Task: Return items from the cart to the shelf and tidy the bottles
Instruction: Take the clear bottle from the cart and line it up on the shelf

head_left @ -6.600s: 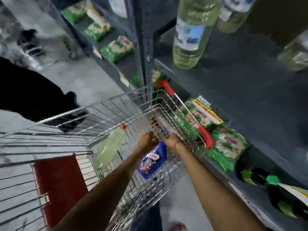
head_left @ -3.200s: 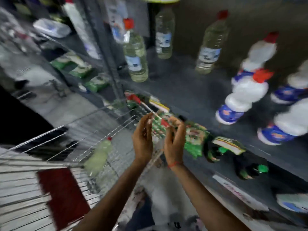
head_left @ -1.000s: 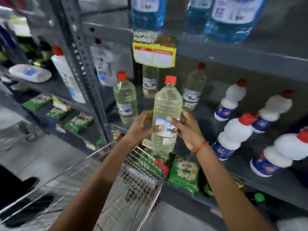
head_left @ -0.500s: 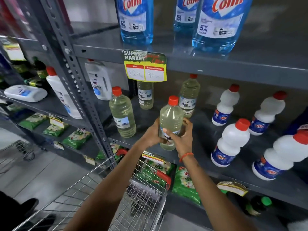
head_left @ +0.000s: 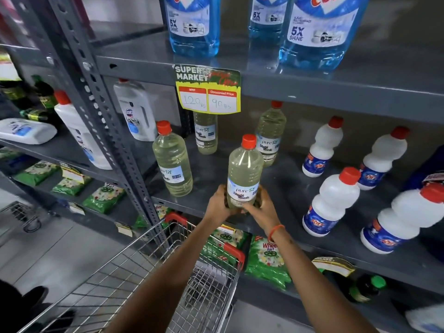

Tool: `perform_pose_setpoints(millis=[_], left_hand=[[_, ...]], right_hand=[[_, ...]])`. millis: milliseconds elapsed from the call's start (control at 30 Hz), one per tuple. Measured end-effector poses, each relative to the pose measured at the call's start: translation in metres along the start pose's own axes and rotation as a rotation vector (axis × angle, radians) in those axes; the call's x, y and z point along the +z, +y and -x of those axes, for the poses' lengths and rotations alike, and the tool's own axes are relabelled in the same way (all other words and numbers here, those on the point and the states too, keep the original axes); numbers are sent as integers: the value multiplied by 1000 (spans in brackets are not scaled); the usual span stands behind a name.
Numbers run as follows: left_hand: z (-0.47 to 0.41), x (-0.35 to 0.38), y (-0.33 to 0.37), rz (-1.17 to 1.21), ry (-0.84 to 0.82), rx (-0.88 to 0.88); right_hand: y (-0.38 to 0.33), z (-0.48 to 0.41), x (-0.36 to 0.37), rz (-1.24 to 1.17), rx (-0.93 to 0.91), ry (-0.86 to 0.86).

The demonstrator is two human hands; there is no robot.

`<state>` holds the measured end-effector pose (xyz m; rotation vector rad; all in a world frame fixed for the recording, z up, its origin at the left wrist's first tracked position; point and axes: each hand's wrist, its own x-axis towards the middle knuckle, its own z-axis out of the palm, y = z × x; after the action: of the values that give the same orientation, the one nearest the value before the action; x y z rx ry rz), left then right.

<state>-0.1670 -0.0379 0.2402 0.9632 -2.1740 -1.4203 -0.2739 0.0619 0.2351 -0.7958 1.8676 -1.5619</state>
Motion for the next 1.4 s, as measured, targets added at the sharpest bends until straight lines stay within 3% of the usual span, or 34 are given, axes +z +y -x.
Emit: perform_pose_setpoints(millis=[467,700,767,833,933,1033,1200,1400], left_hand=[[-4,5,2,-39,-70,77],[-4,6,6,-136,-108,49],[6,0,-2,-205,67,101],[22,-9,-13,-173,399,123],[26,-33,-31,-45,762,6],[2,-62,-48,8,752,-119],[-16,-88,-65,44,622,-133],[-19,-91,-70,-15,649,-73]], right_hand=[[4,7,-5,-88,-36,110],[12,7,-9,3,-10,127],[15,11,-5,8,7,116],[16,12,4,1,-7,141],[19,9,21,29,-12,299],[19,8,30,105,-11,417],[20,8,33,161,5,480],[14,8,41,159,32,544]])
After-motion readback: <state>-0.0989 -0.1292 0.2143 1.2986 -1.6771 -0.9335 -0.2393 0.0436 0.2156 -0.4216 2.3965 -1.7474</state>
